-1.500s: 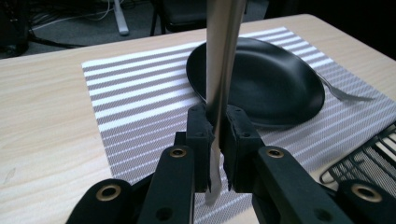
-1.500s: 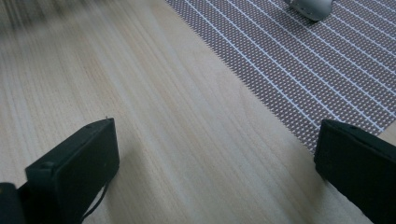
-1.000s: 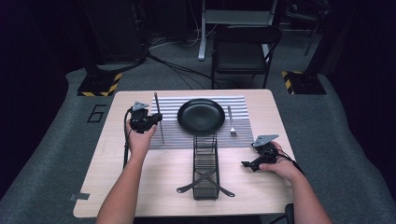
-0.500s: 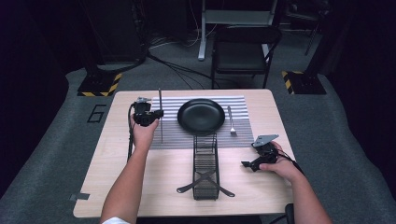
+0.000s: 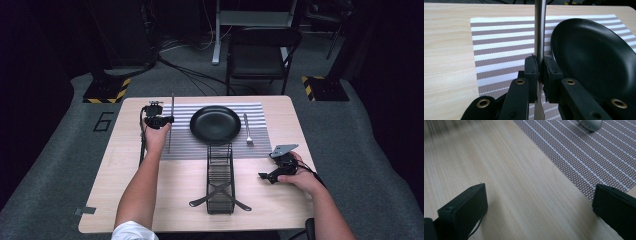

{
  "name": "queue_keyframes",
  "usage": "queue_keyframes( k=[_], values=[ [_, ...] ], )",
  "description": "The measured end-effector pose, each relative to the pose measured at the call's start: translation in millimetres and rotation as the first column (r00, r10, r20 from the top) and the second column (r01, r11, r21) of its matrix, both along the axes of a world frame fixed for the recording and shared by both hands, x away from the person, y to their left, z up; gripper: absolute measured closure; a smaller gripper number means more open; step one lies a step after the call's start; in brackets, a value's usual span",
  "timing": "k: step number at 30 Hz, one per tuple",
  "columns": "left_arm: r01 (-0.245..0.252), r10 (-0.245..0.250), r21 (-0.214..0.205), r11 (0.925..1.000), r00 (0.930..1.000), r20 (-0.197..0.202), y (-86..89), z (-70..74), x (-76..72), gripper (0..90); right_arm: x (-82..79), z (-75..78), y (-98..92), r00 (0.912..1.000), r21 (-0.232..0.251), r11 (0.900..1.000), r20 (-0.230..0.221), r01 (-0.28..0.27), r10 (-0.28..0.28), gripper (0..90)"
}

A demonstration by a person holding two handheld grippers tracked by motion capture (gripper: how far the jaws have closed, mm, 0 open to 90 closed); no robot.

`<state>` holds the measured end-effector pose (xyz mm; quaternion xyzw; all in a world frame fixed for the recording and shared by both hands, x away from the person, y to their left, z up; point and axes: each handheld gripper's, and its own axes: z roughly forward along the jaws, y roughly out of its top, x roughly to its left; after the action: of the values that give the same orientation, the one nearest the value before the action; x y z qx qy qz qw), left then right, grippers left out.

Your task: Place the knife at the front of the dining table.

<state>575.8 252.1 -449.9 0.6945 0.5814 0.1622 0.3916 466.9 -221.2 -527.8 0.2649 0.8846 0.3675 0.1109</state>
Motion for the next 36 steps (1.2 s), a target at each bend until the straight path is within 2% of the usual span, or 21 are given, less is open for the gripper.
queue_keyframes(
  k=[1,6,15,17,20,26,27,28,29,31,36],
  values=[
    [-0.013,0.013,-0.010,0.9999,0.9999,-0.005,0.3,-6.1,3.1,82.6,0.0,0.0,0.0,1.0000,0.000,1.0000,0.000,0.001,-0.001,0.0],
    [-0.025,0.024,-0.030,0.9992,0.9993,-0.030,1.0,-15.5,7.8,82.8,-0.1,0.0,0.1,1.0000,0.001,1.0000,-0.001,0.002,-0.002,0.0],
    [-0.080,0.079,-0.053,0.9954,0.9965,-0.028,-0.9,-27.2,15.4,82.9,-0.1,0.0,0.1,1.0000,0.001,1.0000,-0.001,0.003,-0.003,0.0],
    [-0.093,0.090,-0.080,0.9925,0.9951,-0.042,-2.1,-32.9,17.8,82.9,-0.1,0.0,0.1,1.0000,0.001,1.0000,-0.001,0.001,-0.001,0.0],
    [-0.101,0.096,-0.088,0.9910,0.9934,-0.064,-6.7,-39.1,20.6,82.9,-0.1,-0.1,0.2,1.0000,0.001,1.0000,0.000,0.003,-0.003,0.0],
    [-0.127,0.121,-0.087,0.9881,0.9897,-0.077,-10.3,-47.8,24.7,82.8,-0.2,0.0,0.1,1.0000,0.001,1.0000,0.000,0.003,-0.003,0.0],
    [-0.148,0.140,-0.090,0.9850,0.9865,-0.085,-9.5,-51.6,26.2,82.8,-0.3,0.0,0.1,1.0000,0.001,1.0000,-0.001,0.004,-0.004,0.0],
    [-0.148,0.140,-0.090,0.9850,0.9865,-0.085,-9.5,-51.6,26.2,82.9,-0.3,0.0,0.1,1.0000,0.001,1.0000,-0.001,0.004,-0.004,0.0],
    [-0.165,0.156,-0.087,0.9825,0.9829,-0.097,-9.2,-55.7,27.0,82.8,-0.3,0.0,0.1,1.0000,0.002,1.0000,-0.001,0.004,-0.004,0.0],
    [-0.174,0.164,-0.091,0.9806,0.9808,-0.106,-9.8,-57.7,27.3,82.9,-0.2,0.0,0.1,1.0000,0.001,1.0000,-0.001,0.003,-0.003,0.0],
    [-0.186,0.177,-0.078,0.9794,0.9781,-0.110,-13.6,-63.4,30.2,82.9,-0.3,0.0,0.2,1.0000,0.002,1.0000,-0.001,0.004,-0.004,0.0]
  ],
)
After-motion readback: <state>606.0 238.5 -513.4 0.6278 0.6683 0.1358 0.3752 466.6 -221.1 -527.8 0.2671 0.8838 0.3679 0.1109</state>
